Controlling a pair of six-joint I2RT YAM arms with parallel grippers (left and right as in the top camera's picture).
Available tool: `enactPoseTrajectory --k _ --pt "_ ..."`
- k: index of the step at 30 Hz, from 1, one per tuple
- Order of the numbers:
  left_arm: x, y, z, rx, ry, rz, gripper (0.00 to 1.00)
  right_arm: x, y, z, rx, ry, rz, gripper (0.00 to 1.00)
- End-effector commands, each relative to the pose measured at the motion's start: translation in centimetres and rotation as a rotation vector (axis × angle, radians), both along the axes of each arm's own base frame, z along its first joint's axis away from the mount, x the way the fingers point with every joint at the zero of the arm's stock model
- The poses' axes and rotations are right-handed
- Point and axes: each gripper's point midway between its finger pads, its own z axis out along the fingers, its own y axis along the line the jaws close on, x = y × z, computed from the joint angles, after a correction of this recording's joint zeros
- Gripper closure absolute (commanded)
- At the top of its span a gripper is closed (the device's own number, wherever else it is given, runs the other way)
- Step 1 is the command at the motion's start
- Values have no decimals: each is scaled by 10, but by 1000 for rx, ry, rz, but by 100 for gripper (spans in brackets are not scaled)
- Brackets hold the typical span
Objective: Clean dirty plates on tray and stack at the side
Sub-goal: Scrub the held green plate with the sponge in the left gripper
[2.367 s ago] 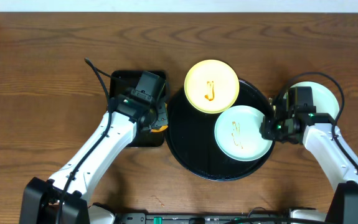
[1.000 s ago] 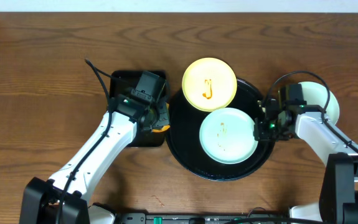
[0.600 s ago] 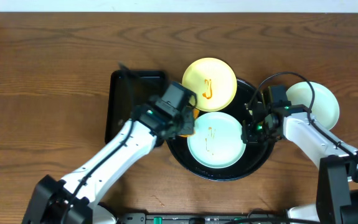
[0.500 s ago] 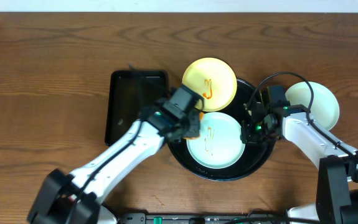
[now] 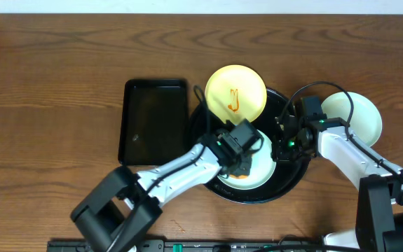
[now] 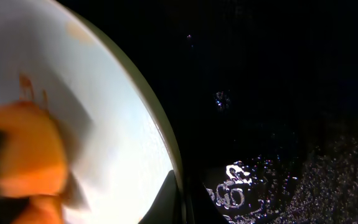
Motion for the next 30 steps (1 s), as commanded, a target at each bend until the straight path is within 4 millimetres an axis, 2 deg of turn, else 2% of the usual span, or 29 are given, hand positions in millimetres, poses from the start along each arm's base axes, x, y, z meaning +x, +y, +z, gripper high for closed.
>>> enactPoseTrajectory --k 1,5,11,19,23,30 --pt "-11 -2 -11 24 21 -14 92 1 8 1 16 6 9 99" --pt "-8 3 -21 73 -4 -8 92 0 8 1 16 7 9 99" --pt "29 27 -21 172 -152 85 92 -4 7 0 12 24 9 99" --pt "64 25 -11 95 -224 155 92 -17 5 -8 5 56 9 99" --pt "62 29 -12 109 -214 158 92 -18 5 -9 4 59 9 99" --pt "33 62 -25 261 -101 120 92 -17 4 -9 2 57 9 99"
